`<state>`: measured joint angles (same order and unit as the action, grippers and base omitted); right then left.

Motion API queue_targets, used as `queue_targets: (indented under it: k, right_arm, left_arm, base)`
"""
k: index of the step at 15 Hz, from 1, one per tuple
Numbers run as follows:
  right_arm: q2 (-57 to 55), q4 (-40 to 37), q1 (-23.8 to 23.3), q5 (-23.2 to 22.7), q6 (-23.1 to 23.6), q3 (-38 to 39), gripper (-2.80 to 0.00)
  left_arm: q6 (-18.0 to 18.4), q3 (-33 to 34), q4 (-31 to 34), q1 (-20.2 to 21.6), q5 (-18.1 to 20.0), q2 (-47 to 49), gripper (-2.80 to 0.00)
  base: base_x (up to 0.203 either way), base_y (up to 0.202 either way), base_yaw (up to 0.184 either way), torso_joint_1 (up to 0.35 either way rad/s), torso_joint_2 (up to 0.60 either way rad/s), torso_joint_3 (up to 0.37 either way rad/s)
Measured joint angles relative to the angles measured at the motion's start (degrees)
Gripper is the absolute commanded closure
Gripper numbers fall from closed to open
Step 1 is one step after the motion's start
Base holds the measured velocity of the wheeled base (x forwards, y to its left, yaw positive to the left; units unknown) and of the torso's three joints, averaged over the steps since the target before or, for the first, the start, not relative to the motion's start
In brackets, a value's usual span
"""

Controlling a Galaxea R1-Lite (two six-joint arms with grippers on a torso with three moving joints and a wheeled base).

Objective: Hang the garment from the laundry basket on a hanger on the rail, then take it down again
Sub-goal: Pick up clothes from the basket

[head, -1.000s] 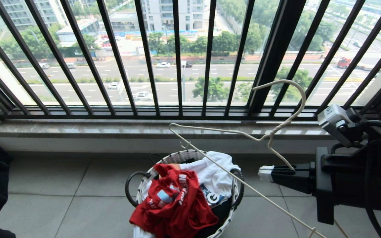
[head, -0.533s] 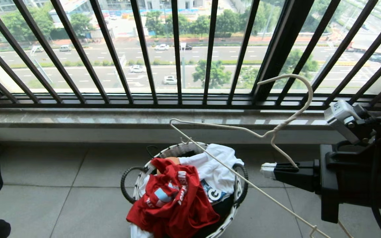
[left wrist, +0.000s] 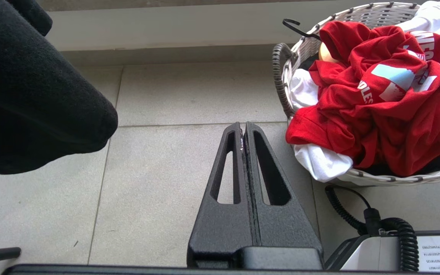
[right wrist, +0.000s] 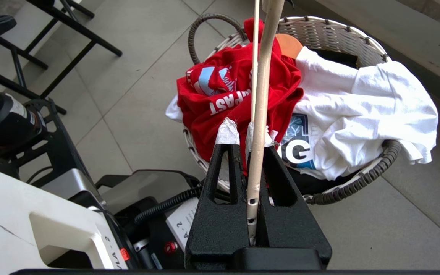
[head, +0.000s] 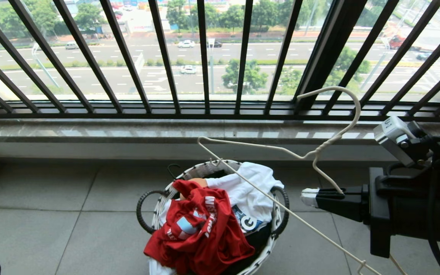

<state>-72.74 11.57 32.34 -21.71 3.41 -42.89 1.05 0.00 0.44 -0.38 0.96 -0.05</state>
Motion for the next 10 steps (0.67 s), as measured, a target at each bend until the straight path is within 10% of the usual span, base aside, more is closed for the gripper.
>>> queue_targets:
  k: [10]
  right_arm:
    - [-0.3, 3.0, -2.3, 0.7, -0.2, 0.4, 0.00]
  left_arm:
    - [0.8, -0.4, -0.1, 0.0, 0.0, 0.0, 0.00]
  base:
    - [0.000, 0.000, 0.000, 0.000, 0.00, 0.000]
